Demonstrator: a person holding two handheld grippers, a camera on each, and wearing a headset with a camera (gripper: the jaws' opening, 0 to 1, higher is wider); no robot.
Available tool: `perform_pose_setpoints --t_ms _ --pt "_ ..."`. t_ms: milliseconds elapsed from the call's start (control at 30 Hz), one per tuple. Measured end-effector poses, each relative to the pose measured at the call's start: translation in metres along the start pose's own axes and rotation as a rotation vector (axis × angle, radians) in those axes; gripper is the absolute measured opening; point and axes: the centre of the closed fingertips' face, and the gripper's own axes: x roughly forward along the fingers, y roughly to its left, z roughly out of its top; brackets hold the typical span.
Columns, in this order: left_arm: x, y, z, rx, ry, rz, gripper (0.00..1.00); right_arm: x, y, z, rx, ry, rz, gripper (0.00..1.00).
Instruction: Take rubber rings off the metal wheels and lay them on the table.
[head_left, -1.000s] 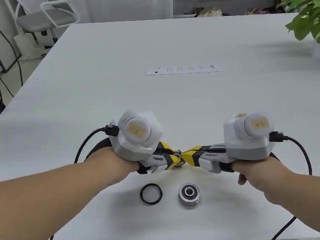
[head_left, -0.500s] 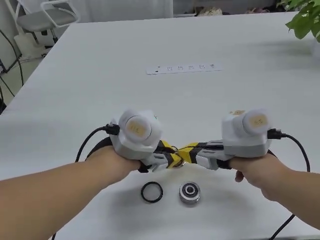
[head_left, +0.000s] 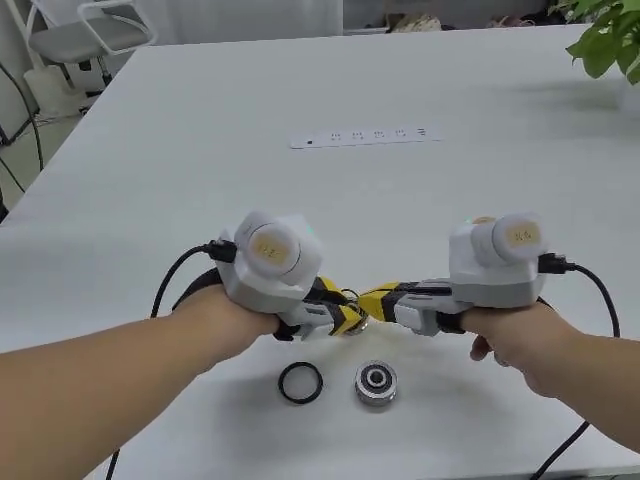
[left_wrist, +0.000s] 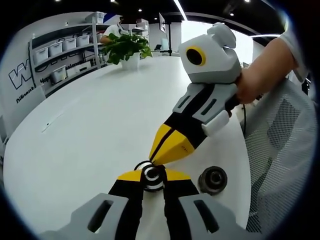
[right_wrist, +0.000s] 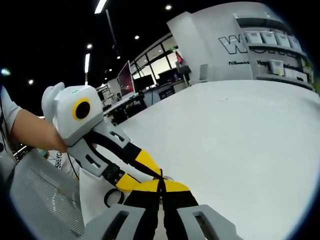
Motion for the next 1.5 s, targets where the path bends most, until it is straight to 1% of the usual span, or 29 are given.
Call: perform_pose_setpoints --t_ms 100,233,300,500,533,633,667,700,767,833,900,967,1133,1200,1367,1500 --pt "-0.003 -0.001 0.004 -0.003 -0.013 -0.008 0.10 -0.002 0.001 0.002 0.002 -0.004 0.003 0.00" --pt "-0.010 -0.006 0.005 0.010 -0.018 -0.025 0.14 -0.004 0.005 0.005 0.012 -0.014 0.015 0.00" --pt "-0.015 -0.008 0.007 0.010 -0.029 -0.027 0.16 -0.005 0.008 0.006 0.017 -0.018 0.023 0.00" --pt "-0.032 -0.014 0.015 0.000 -0.071 -0.037 0.27 -0.009 0.013 0.015 0.029 -0.047 0.038 0.00" --pt "-0.035 -0.015 0.016 0.004 -0.077 -0.035 0.28 -0.010 0.015 0.016 0.031 -0.049 0.041 0.00" --pt "-0.041 -0.015 0.016 0.018 -0.077 -0.029 0.33 -0.012 0.019 0.017 0.038 -0.051 0.051 0.00" --pt "-0.045 -0.015 0.016 0.033 -0.080 -0.026 0.34 -0.014 0.023 0.018 0.035 -0.054 0.058 0.00" --pt "-0.047 -0.015 0.017 0.035 -0.082 -0.026 0.35 -0.014 0.024 0.018 0.037 -0.055 0.060 0.00" --pt "-0.053 -0.017 0.019 0.028 -0.099 -0.028 0.39 -0.015 0.027 0.019 0.039 -0.058 0.068 0.00" --pt "-0.060 -0.021 0.019 0.021 -0.109 -0.033 0.41 -0.017 0.031 0.023 0.054 -0.070 0.077 0.00" --pt "-0.065 -0.022 0.018 0.028 -0.116 -0.030 0.42 -0.018 0.034 0.025 0.059 -0.078 0.086 0.00" --pt "-0.071 -0.024 0.018 0.032 -0.122 -0.027 0.44 -0.019 0.039 0.027 0.054 -0.081 0.094 0.00" --pt "-0.085 -0.028 0.018 0.029 -0.146 -0.024 0.51 -0.020 0.044 0.028 0.076 -0.083 0.107 0.00" --pt "-0.091 -0.030 0.019 0.027 -0.154 -0.019 0.53 -0.020 0.047 0.027 0.071 -0.080 0.110 0.00" --pt "-0.104 -0.032 0.020 -0.003 -0.185 -0.004 0.60 -0.021 0.053 0.026 0.064 -0.071 0.124 0.00" --pt "-0.113 -0.035 0.014 -0.006 -0.185 0.002 0.63 -0.021 0.060 0.026 0.066 -0.069 0.139 0.00"
